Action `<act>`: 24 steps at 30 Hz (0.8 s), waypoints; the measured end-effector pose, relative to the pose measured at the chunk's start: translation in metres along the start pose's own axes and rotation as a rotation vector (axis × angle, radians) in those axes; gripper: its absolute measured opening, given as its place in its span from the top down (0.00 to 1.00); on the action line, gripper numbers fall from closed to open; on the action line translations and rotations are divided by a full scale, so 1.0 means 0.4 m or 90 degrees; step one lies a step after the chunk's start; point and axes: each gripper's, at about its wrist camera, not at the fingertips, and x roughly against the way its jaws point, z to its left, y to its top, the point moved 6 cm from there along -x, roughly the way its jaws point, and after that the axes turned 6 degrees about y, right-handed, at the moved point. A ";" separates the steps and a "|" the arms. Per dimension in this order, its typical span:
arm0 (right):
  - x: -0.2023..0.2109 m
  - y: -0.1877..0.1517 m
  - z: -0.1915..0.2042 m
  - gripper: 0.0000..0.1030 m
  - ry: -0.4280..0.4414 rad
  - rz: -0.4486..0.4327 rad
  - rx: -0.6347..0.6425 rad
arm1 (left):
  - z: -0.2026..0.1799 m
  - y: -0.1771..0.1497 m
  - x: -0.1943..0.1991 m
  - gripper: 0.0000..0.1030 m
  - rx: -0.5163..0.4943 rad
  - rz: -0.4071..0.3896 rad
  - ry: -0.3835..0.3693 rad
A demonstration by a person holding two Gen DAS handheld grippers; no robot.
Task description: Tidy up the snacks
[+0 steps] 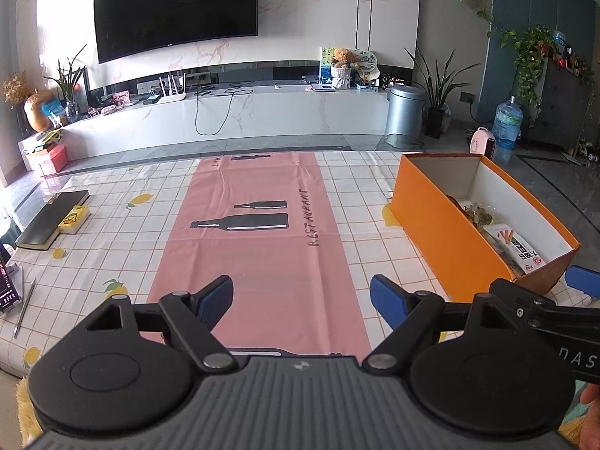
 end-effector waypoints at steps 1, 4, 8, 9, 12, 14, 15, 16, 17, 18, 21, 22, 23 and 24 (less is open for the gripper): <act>0.000 0.000 0.000 0.04 0.000 0.000 0.000 | 0.001 0.001 0.001 0.06 -0.001 -0.001 0.001; 0.001 0.001 0.001 0.04 0.001 -0.002 0.001 | -0.001 0.002 0.007 0.06 -0.004 -0.005 0.003; 0.005 0.004 0.004 0.04 0.004 -0.008 0.003 | -0.001 0.003 0.009 0.06 -0.006 -0.005 0.005; 0.007 0.004 0.003 0.04 0.004 -0.009 0.003 | -0.001 0.003 0.010 0.06 -0.006 -0.005 0.005; 0.010 0.003 0.004 0.04 0.006 -0.013 0.002 | -0.001 0.003 0.009 0.06 -0.006 -0.005 0.004; 0.011 0.003 0.004 0.04 0.006 -0.013 0.003 | -0.001 0.003 0.009 0.06 -0.006 -0.005 0.004; 0.011 0.003 0.004 0.04 0.006 -0.014 0.004 | -0.003 0.002 0.011 0.06 -0.006 -0.005 0.004; 0.012 0.003 0.004 0.04 0.007 -0.014 0.004 | -0.004 0.001 0.012 0.06 -0.007 -0.005 0.003; 0.011 0.005 0.004 0.04 0.007 -0.014 0.004 | -0.003 0.001 0.013 0.06 -0.007 -0.005 0.003; 0.011 0.006 0.004 0.04 0.007 -0.015 0.005 | -0.003 0.001 0.013 0.06 -0.007 -0.005 0.003; 0.013 0.006 0.006 0.04 0.008 -0.016 0.007 | -0.003 0.001 0.014 0.06 -0.007 -0.003 0.003; 0.014 0.005 0.007 0.04 0.008 -0.016 0.007 | -0.003 0.000 0.014 0.06 -0.008 -0.003 0.003; 0.014 0.005 0.007 0.04 0.009 -0.016 0.007 | -0.003 0.000 0.014 0.06 -0.007 -0.003 0.003; 0.014 0.005 0.007 0.04 0.008 -0.016 0.007 | -0.003 0.000 0.014 0.06 -0.007 -0.003 0.003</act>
